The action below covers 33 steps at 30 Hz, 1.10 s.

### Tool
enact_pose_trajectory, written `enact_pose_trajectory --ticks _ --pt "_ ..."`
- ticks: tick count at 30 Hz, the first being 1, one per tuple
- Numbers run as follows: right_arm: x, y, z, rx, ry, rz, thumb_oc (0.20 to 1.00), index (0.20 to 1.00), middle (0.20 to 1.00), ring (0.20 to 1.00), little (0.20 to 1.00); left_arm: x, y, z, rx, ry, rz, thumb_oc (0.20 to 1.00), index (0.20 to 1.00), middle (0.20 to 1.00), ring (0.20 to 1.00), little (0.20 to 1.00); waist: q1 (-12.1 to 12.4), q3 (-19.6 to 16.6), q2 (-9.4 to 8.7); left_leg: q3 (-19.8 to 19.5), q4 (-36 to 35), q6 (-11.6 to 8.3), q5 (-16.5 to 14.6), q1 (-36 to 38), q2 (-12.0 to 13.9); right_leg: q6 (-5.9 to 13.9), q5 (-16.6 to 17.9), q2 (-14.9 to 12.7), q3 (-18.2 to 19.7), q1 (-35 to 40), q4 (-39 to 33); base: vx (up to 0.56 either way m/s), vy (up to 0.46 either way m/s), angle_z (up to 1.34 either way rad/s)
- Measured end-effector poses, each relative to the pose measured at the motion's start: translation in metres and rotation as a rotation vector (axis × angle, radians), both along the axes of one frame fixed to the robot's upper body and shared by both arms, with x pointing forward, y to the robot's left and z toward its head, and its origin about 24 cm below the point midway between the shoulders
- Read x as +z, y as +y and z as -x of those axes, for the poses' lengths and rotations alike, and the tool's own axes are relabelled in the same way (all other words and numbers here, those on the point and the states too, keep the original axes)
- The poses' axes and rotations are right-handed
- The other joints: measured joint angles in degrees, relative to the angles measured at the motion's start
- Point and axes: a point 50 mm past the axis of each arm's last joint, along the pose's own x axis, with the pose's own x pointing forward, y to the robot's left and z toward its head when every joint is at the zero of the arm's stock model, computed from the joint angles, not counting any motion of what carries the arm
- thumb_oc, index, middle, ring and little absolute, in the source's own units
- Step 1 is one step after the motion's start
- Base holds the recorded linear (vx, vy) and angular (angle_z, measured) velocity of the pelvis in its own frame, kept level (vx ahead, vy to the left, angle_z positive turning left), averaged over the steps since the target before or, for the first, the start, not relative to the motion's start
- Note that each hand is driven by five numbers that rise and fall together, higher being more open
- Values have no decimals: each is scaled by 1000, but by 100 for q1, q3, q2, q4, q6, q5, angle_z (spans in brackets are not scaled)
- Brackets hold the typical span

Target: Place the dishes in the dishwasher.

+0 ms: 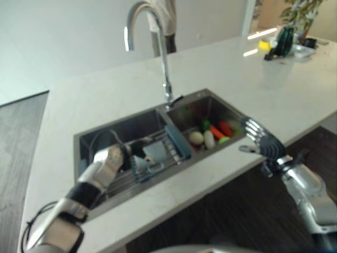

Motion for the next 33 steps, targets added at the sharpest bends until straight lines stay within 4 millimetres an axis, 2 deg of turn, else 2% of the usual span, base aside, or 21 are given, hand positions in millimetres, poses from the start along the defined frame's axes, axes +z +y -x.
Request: enact_pose_trajectory --ticks 33 --pt "-2 0 2 2 10 2 1000 1000 1000 1000 1000 -23 2 4 85 -44 -59 1000 1000 1000 1000 1000 -23 7 -23 20 -3 -5 -3 9 34 -21 37 43 15 28 -76 0 0 0"
